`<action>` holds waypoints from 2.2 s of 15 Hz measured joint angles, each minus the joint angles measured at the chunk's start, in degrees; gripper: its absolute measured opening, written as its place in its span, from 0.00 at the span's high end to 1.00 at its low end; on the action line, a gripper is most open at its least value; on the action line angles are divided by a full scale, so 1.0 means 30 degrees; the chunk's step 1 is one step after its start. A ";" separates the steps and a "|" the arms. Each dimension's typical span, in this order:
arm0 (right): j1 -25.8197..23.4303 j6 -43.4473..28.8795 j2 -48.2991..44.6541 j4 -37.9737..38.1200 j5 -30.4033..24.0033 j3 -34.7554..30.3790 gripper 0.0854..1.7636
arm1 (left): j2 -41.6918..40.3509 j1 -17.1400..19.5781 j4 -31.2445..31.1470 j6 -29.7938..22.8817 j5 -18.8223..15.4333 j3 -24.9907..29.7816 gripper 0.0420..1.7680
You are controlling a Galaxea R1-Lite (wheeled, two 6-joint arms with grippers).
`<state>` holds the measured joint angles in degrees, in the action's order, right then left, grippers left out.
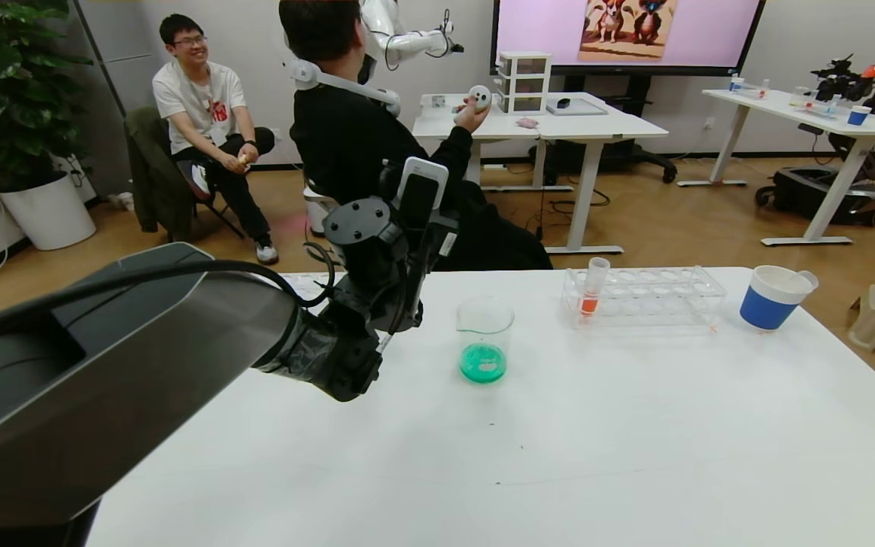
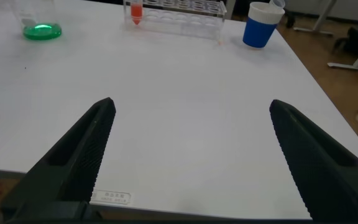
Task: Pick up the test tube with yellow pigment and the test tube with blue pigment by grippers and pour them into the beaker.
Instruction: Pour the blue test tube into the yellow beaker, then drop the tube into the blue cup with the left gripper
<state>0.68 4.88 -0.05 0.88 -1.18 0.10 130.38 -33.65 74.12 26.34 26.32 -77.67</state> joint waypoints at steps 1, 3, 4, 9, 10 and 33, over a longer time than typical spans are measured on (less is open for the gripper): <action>0.0000 0.0000 0.0000 0.0000 0.0000 0.0000 0.02 | -0.0085 -0.0093 -0.1077 -0.1166 0.1589 -0.0028 0.74; 0.0000 -0.0008 0.0000 0.0000 0.0000 0.0000 0.02 | -0.0358 -0.0203 -0.4685 -0.3747 0.4446 -0.0102 0.74; 0.0000 -0.0008 0.0000 0.0000 -0.0008 0.0000 0.02 | -0.0496 -0.0203 -0.6477 -0.5478 0.5238 -0.0248 0.74; 0.0000 0.0000 0.0000 -0.0008 0.0000 0.0000 0.02 | -0.1414 -0.0093 -1.1301 -0.9838 0.5998 -0.2052 0.74; 0.0000 0.0000 0.0000 0.0000 -0.0008 0.0000 0.02 | -0.1646 -0.0077 -1.1553 -0.9854 0.5925 -0.2361 0.74; 0.0000 0.0000 0.0000 0.0000 0.0000 0.0000 0.02 | -0.5819 1.1792 -1.0411 -0.9956 0.0597 0.2844 0.74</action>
<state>0.68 4.88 -0.05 0.88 -1.18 0.10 112.92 1.73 42.89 -3.52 28.11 -69.13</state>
